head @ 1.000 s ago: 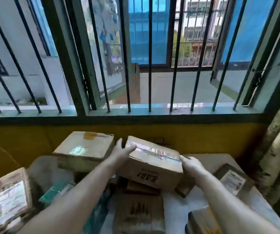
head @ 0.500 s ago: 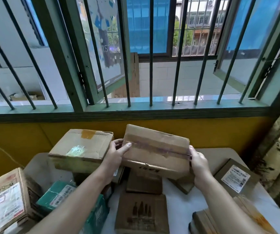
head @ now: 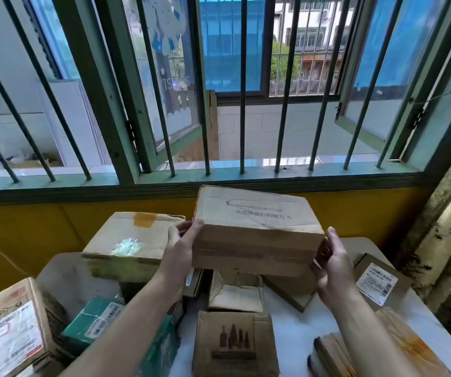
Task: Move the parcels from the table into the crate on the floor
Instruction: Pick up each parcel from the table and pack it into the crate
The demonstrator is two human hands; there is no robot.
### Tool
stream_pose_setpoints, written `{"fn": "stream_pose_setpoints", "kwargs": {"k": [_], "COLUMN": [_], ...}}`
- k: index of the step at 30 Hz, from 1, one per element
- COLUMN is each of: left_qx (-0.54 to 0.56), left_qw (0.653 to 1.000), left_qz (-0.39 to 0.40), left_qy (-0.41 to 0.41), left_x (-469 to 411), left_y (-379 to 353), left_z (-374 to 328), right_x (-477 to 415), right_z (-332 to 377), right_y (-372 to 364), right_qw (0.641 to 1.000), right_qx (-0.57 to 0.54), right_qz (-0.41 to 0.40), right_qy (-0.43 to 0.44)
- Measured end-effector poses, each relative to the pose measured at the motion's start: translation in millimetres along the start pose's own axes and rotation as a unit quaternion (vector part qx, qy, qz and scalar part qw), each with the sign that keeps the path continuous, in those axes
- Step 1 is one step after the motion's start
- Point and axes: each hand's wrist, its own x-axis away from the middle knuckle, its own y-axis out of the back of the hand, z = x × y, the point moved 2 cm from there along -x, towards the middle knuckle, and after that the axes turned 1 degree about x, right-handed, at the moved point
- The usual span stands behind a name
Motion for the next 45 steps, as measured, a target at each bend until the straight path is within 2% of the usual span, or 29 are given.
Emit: {"fn": "stream_pose_setpoints", "kwargs": {"k": [5,7,12,15,19,21,25,34,40,45], "left_qx": [-0.015,-0.014,0.064,0.044,0.048,0.081,0.174,0.211,0.218,0.208], "left_qw": [0.992,0.99,0.993,0.993,0.99,0.983,0.969,0.944,0.937,0.941], "left_qz": [0.104,0.118,0.082,0.095,0.08,0.077,0.088,0.019,-0.006,-0.018], "left_qy": [-0.071,-0.079,-0.053,-0.049,-0.108,-0.144,-0.154,-0.253,-0.274,-0.268], "left_x": [3,2,0,0,0,2,12,33,40,49], "left_y": [13,17,23,23,23,25,25,29,29,29], "left_z": [0,1,-2,-1,1,0,-5,-15,-18,-16], "right_x": [6,7,15,19,23,25,33,54,59,61], "right_z": [5,8,13,13,13,13,19,42,54,51], "right_y": [1,-1,-5,-8,-12,-14,-18,-35,-41,-42], "right_qw": [1.0,1.0,1.0,0.999,0.996,0.993,0.986,0.967,0.956,0.953], "right_qx": [-0.013,-0.018,-0.017,-0.025,-0.054,-0.068,-0.071,-0.065,-0.075,-0.086], "right_qz": [0.006,0.009,0.018,0.031,0.064,0.075,0.11,0.175,0.193,0.22], "right_qy": [0.011,0.009,0.002,0.02,0.039,0.063,0.107,0.176,0.209,0.192]}}
